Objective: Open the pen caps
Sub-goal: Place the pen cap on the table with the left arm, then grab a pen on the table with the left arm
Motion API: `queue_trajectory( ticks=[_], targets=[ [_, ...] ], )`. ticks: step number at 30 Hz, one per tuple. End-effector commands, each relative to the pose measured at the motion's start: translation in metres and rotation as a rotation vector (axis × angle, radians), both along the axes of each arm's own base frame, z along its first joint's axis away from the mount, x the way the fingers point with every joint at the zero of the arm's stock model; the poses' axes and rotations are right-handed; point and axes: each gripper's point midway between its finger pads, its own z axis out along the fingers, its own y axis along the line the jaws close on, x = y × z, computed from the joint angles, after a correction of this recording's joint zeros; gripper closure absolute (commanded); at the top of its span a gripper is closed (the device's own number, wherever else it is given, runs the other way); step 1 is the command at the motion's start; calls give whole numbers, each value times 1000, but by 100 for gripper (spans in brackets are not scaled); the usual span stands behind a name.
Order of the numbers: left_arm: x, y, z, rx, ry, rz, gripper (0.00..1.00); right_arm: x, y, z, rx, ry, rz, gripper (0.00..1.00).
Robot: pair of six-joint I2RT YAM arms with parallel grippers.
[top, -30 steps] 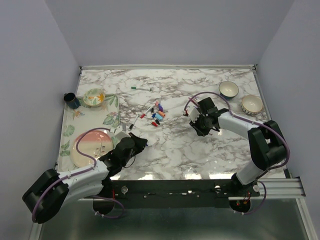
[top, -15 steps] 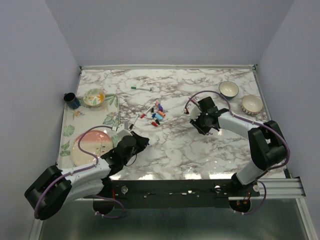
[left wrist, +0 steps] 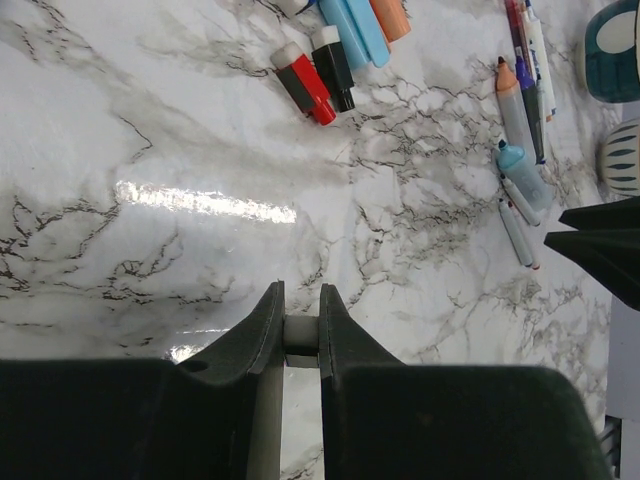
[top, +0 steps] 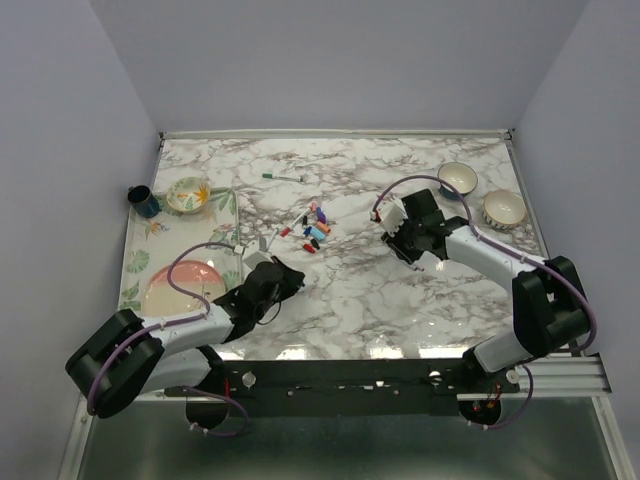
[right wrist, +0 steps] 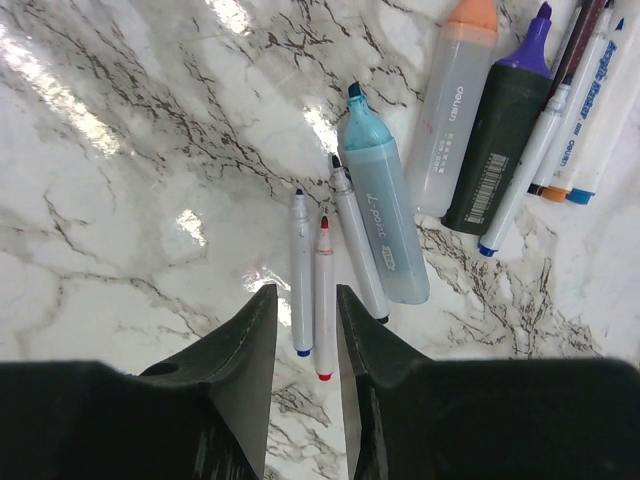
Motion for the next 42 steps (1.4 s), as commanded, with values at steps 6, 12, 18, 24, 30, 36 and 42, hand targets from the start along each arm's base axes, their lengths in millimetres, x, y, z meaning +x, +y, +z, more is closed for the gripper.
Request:
queue_trajectory(
  ticks=[6, 12, 18, 24, 30, 36, 42],
  targets=[
    [24, -13, 1, 30, 22, 12, 98, -5, 14, 29, 68, -36, 95, 63],
    [43, -16, -8, 62, 51, 34, 94, -6, 14, 32, 76, -41, 100, 63],
    [65, -13, -20, 71, 86, 78, 90, -7, 15, 34, 82, -42, 103, 63],
    [83, -7, -24, 76, 107, 119, 71, -8, 15, 34, 90, -41, 105, 63],
    [90, -5, -16, 68, 95, 106, 53, -8, 16, 35, 93, -39, 108, 63],
    [88, 7, -2, 97, 60, 82, 50, -9, 17, 36, 97, -41, 113, 63],
    [97, 41, 27, 263, -24, 77, 37, -10, 17, 38, 102, -42, 118, 63]
  ],
)
